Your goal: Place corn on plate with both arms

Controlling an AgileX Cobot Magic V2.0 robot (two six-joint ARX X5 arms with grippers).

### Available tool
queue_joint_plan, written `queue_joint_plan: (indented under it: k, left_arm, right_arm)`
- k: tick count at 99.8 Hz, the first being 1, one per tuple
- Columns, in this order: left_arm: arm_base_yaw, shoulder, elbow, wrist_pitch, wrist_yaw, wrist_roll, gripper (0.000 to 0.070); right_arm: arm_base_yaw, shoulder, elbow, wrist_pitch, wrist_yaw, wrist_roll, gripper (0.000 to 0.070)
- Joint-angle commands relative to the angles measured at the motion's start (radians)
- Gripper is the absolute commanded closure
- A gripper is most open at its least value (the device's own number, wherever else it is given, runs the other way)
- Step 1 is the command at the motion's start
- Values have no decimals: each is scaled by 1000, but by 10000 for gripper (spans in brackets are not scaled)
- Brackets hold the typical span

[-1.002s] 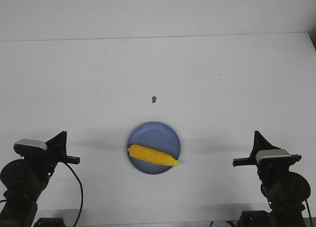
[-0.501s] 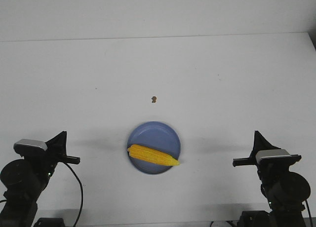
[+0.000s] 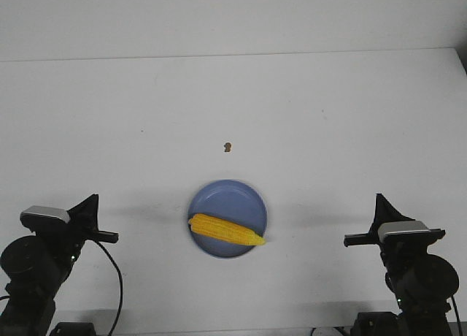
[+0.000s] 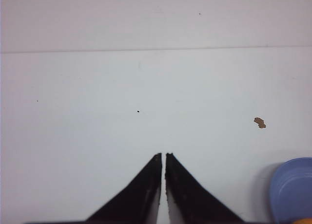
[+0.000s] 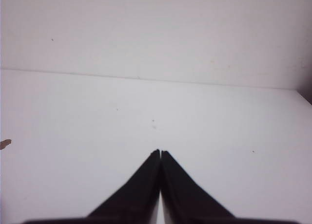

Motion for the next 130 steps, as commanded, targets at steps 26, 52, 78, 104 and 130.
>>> queue_joint_plan:
  k: [26,52,78,104,130]
  left_arm:
    - [0,-55,-14,75,-7,18,688]
    - [-1,-205,-243,306,-8,8,688]
    - [-3,-373,-432,356,-7,6,688]
    - [-3,-501,-503,344,-8,5,688]
    - [-2,-500,-537,355,-43,5,688]
  right_arm:
    - [-1,4,6,11,4,7,700]
    - [-1,4,6,11,4,7,700]
    - [-1,4,6,11,4,7,700]
    - [-1,4,6,11,4,7,700]
    - [-1,4,6,21,4,7,700]
